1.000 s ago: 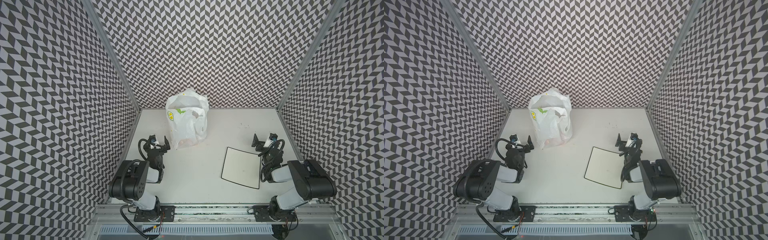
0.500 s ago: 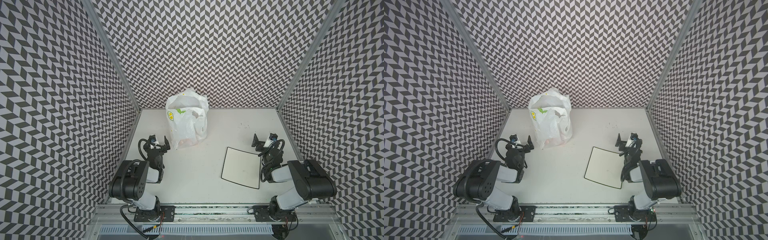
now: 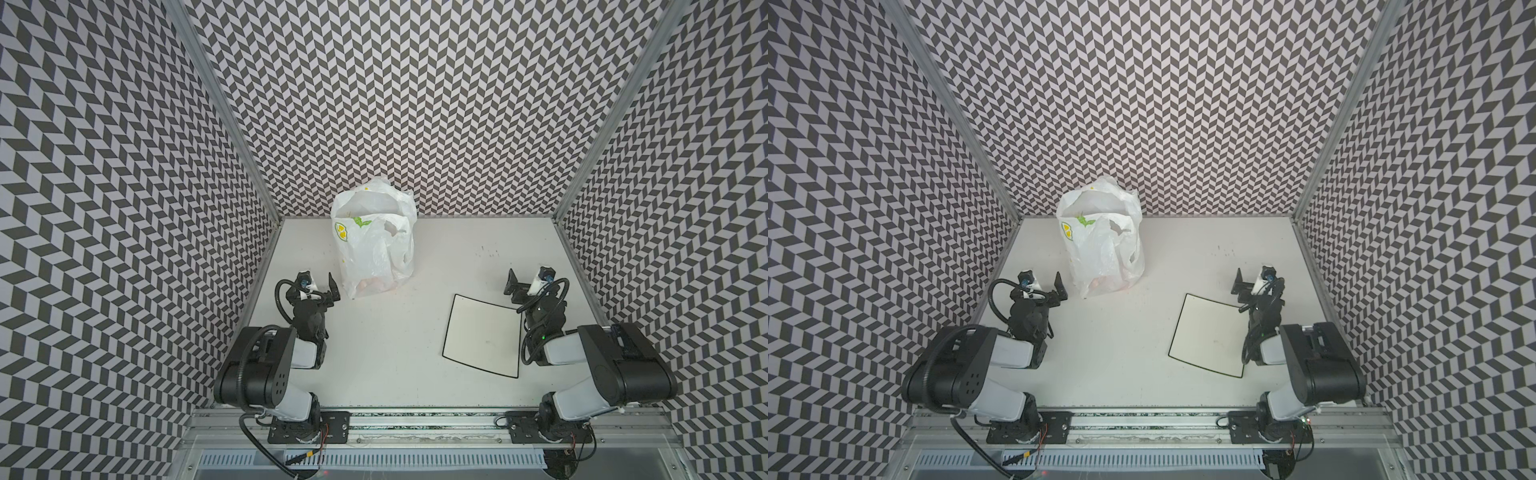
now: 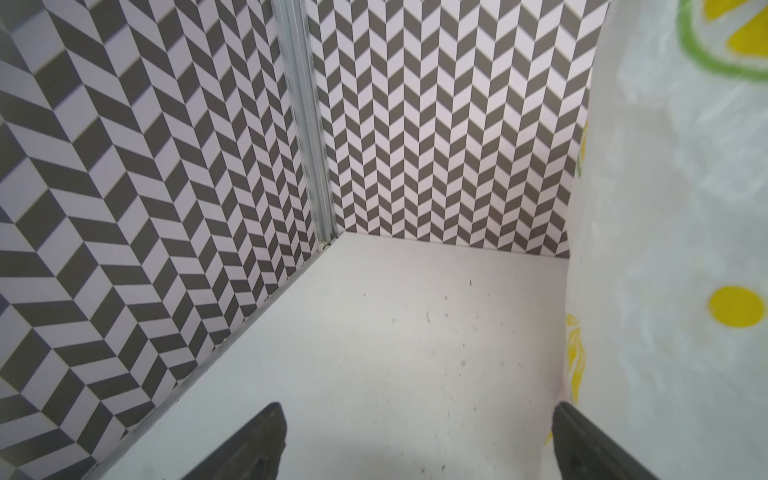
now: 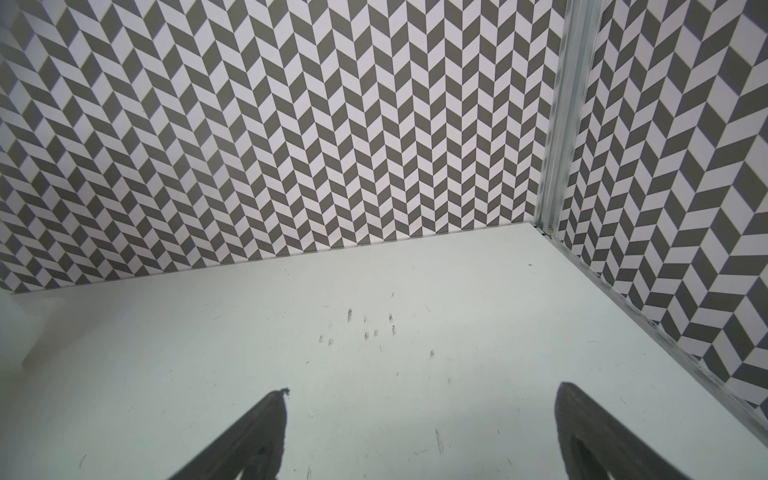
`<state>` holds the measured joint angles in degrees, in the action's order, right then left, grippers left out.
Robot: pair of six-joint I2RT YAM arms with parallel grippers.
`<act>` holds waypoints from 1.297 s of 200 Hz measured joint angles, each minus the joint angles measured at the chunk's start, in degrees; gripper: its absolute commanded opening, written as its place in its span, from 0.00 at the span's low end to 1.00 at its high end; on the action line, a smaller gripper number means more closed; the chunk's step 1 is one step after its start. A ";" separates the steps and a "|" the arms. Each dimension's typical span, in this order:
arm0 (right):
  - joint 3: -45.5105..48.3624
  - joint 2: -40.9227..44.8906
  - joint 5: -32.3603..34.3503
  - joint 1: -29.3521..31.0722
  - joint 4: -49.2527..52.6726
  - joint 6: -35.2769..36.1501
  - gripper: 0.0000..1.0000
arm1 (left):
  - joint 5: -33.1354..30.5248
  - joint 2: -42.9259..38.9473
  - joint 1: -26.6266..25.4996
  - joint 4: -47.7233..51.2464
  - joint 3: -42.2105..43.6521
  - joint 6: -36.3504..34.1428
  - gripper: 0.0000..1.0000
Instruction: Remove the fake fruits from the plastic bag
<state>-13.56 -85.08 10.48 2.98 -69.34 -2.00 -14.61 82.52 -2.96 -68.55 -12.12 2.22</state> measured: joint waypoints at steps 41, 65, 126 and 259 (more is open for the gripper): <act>-4.50 17.64 0.02 0.68 20.92 -4.79 0.88 | -0.98 -21.81 0.00 12.96 -2.21 1.29 0.99; -10.49 24.00 -0.90 1.38 36.09 -11.47 0.87 | -0.04 -30.64 0.00 23.91 -5.27 5.51 0.98; -20.57 28.09 -19.93 6.73 57.59 -18.49 0.85 | 11.63 -42.18 0.00 54.49 -19.04 22.38 0.99; -49.07 -2.62 -30.38 30.67 50.01 7.78 0.66 | 35.67 -41.35 0.00 80.56 -30.77 46.21 0.96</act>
<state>-62.63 -87.70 -19.90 33.65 -19.33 5.78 21.06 41.17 -2.96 12.01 -42.89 48.42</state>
